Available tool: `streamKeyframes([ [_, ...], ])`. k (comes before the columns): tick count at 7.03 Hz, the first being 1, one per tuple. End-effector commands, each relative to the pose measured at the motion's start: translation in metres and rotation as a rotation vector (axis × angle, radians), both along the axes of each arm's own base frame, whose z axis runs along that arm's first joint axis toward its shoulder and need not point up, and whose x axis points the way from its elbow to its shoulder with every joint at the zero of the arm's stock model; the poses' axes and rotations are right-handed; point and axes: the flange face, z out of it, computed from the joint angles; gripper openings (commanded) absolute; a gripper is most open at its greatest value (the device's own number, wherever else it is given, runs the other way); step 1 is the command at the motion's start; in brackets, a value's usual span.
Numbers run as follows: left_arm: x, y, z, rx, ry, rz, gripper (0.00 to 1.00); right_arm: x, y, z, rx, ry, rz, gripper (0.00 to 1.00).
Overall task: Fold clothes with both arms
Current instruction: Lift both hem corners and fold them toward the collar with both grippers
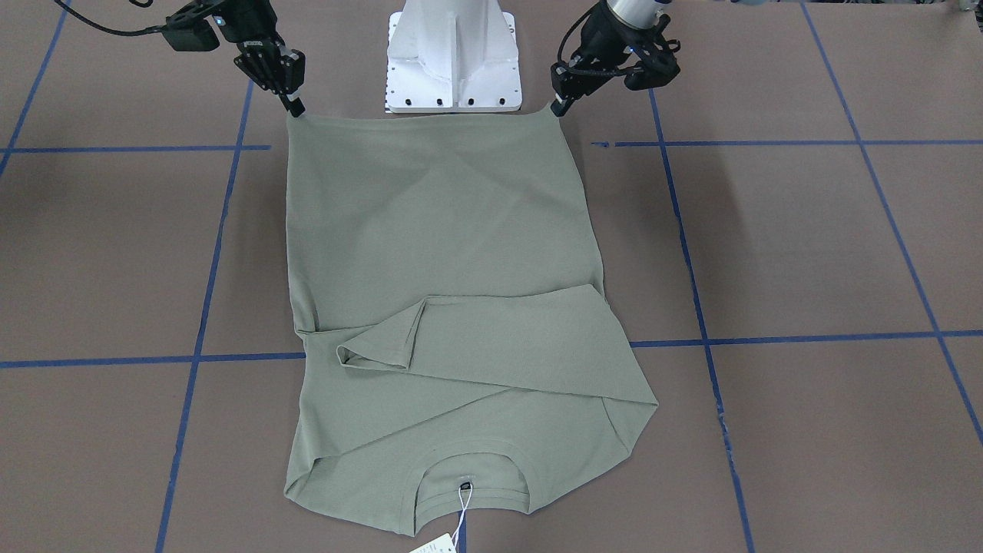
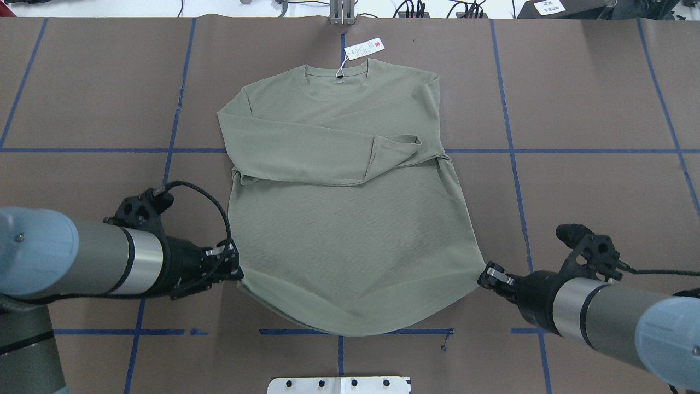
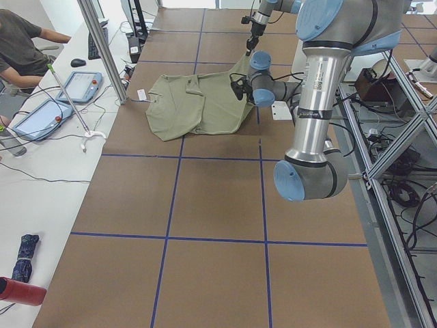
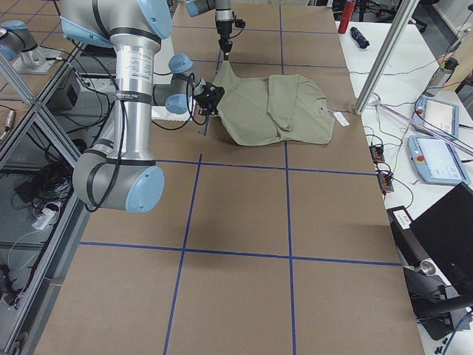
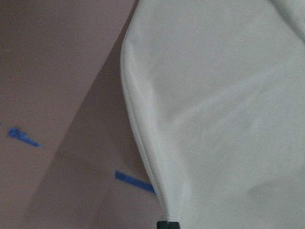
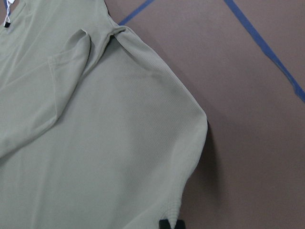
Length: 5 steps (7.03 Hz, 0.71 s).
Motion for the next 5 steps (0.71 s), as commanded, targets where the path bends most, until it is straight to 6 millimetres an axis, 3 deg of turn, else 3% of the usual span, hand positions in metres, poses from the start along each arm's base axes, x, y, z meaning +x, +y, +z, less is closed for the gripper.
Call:
streamKeyframes([
  [1, -0.019, -0.069, 0.018, 0.103, -0.069, -0.082, 0.00, -0.010, -0.086, 0.004, 0.031, 0.027, 0.033, 0.00],
  [2, -0.024, -0.118, 0.024, 0.147, -0.112, -0.129, 0.00, -0.019, -0.139, 0.014, 0.079, 0.086, 0.032, 0.00],
  [3, -0.020, -0.153, 0.035, 0.145, -0.152, -0.160, 0.00, -0.015, -0.181, 0.020, 0.093, 0.123, 0.063, 0.00],
  [4, -0.020, -0.181, 0.040, 0.154, -0.167, -0.186, 0.00, -0.024, -0.225, 0.023, 0.088, 0.153, 0.089, 0.00],
  [5, -0.020, -0.205, 0.059, 0.177, -0.156, -0.231, 0.00, -0.042, -0.275, 0.026, 0.090, 0.197, 0.107, 0.00],
])
